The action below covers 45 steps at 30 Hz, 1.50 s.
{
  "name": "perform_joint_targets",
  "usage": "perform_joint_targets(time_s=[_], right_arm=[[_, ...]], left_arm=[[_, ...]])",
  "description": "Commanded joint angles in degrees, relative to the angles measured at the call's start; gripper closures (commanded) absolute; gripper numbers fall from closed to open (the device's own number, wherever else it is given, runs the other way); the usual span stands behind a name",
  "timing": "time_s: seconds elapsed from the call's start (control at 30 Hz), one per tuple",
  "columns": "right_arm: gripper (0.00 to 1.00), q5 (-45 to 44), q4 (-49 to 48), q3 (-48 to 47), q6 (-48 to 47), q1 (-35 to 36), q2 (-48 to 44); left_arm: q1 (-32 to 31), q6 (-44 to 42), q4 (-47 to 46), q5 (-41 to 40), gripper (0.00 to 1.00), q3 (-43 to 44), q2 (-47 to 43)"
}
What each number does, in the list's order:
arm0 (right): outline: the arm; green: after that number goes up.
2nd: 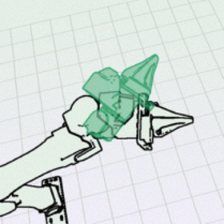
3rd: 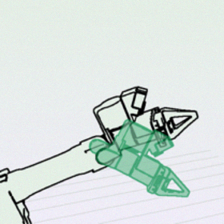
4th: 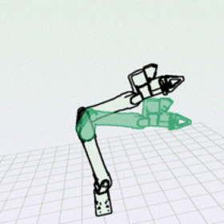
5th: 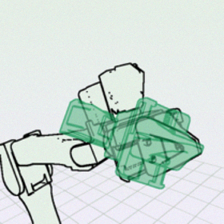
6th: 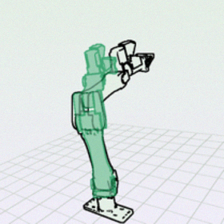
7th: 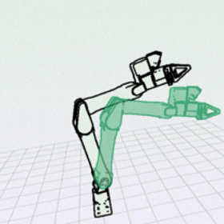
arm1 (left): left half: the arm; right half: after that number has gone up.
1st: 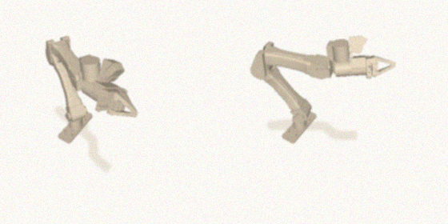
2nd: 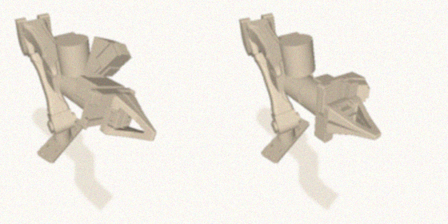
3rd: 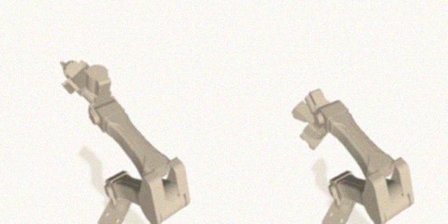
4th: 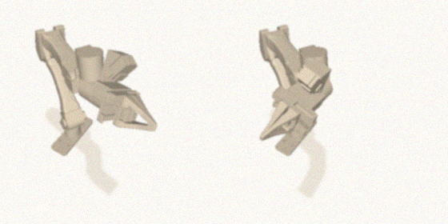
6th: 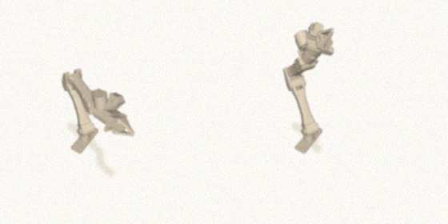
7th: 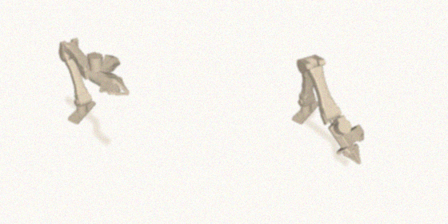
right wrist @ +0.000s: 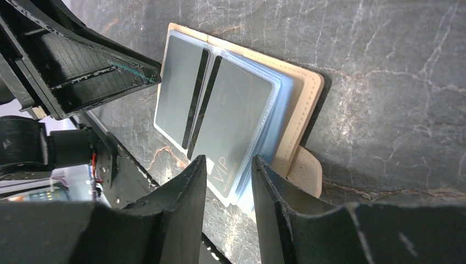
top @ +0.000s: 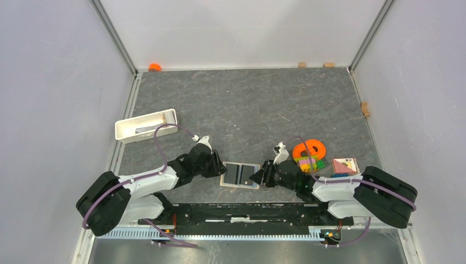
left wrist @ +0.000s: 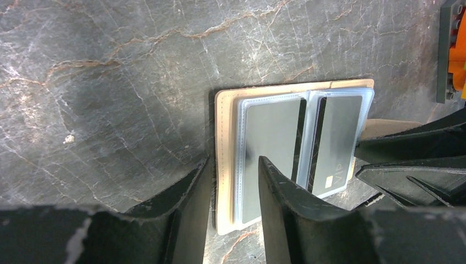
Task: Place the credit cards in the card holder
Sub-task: Turn over the card slot in the card holder.
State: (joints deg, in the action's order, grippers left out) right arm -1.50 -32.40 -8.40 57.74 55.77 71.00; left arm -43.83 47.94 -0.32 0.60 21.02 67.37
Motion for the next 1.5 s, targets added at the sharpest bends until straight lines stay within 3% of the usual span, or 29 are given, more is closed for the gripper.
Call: perform_joint_targets(time_s=[0.0, 0.23, 0.57, 1.0, 1.2, 1.47], right_arm=[[0.59, 0.72, -3.52, 3.98, 6.52, 0.48, 3.24], [0.6, 1.36, -12.08, 3.48, 7.62, 0.82, 6.61], [0.64, 0.92, -11.65, -0.82, 2.29, 1.32, 3.77], [0.65, 4.35, -15.98, -5.94, -2.43, 2.21, 7.99], [0.65, 4.22, -14.51, -8.86, -3.71, 2.59, 11.94], [0.63, 4.27, -12.4, -13.07, -6.42, 3.69, 15.72]], left_arm=[[-0.11, -0.89, 4.05, 0.11, 0.57, -2.51, 1.65], [-0.11, 0.36, 2.15, 1.8, 0.62, -4.09, 1.31], [-0.11, 1.21, 1.06, 2.21, 0.63, -5.11, 0.91], [-0.11, 1.41, 1.15, 2.41, 0.63, -5.28, 0.22], [-0.07, 0.43, 6.46, -0.33, 0.57, -4.17, -3.16], [0.98, 0.31, 18.59, -7.38, 0.42, -1.97, -11.24]])
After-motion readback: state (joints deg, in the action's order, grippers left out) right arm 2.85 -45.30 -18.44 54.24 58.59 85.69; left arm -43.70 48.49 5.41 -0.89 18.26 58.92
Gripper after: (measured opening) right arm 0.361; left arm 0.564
